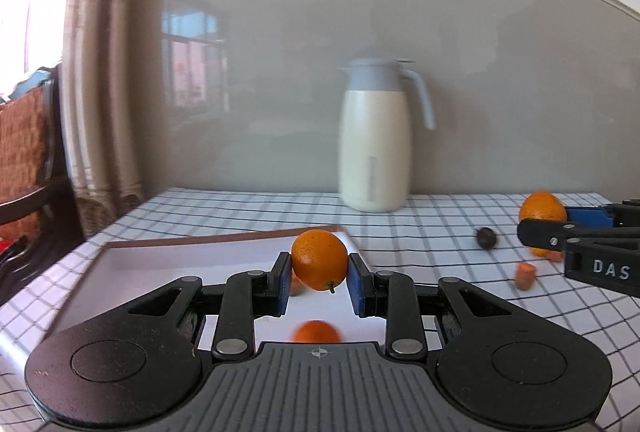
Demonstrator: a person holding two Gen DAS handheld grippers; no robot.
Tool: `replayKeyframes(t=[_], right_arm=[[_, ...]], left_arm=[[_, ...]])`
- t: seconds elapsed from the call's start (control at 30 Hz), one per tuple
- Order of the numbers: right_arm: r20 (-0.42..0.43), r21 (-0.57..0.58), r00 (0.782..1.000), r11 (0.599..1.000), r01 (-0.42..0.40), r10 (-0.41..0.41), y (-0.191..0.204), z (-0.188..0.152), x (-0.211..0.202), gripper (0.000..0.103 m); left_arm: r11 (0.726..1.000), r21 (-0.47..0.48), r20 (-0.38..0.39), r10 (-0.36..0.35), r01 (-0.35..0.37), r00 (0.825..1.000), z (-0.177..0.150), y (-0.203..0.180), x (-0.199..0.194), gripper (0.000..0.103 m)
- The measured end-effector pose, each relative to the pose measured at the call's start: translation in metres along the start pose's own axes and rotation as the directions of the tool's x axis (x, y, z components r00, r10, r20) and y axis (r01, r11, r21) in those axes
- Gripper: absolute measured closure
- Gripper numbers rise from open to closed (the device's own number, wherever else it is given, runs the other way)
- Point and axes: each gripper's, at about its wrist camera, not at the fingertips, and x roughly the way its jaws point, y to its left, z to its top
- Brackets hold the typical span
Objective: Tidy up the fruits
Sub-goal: 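Carry both oranges over the box and open both grippers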
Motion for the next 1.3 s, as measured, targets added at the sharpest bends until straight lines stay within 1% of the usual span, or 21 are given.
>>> replayKeyframes(t=[0.13,0.37,0.63,0.8,1.07,1.17,1.3], right_arm=[[0.012,-0.013,0.999,0.999,-0.051,0.051,0.022,0.004,0.006,0.074],[0.016,-0.051,0.991,0.990,-0.129,0.130,0.058,0.009,0.016,0.074],[0.011,-0.081,0.985,0.982,-0.172,0.174,0.087,0.012,0.032,0.074],[-0.001,-0.078,0.984,0.981,-0.179,0.180,0.094,0.015,0.048,0.074],[-0.059,-0.075,0.977,0.975,-0.207,0.203,0.107,0.014,0.077,0.074],[-0.072,-0.082,0.978,0.976,-0.200,0.195,0.110,0.014,0.088,0.074],[-0.101,-0.059,0.977,0.979,-0.194,0.187,0.104,0.014,0.103,0.073]], left_arm=[[0.998,-0.025,0.003,0.053,-0.053,0.999,-0.003,0.027,-0.005,0.073],[0.989,-0.061,0.000,0.136,-0.136,0.991,-0.009,0.068,-0.011,0.073],[0.973,-0.080,-0.005,0.217,-0.217,0.976,-0.012,0.105,-0.007,0.073],[0.966,-0.089,-0.020,0.240,-0.241,0.970,-0.012,0.120,0.007,0.073],[0.954,-0.112,-0.055,0.275,-0.279,0.960,-0.013,0.141,0.032,0.073],[0.950,-0.120,-0.075,0.280,-0.287,0.957,-0.014,0.145,0.041,0.073],[0.944,-0.138,-0.097,0.287,-0.299,0.953,-0.017,0.151,0.052,0.073]])
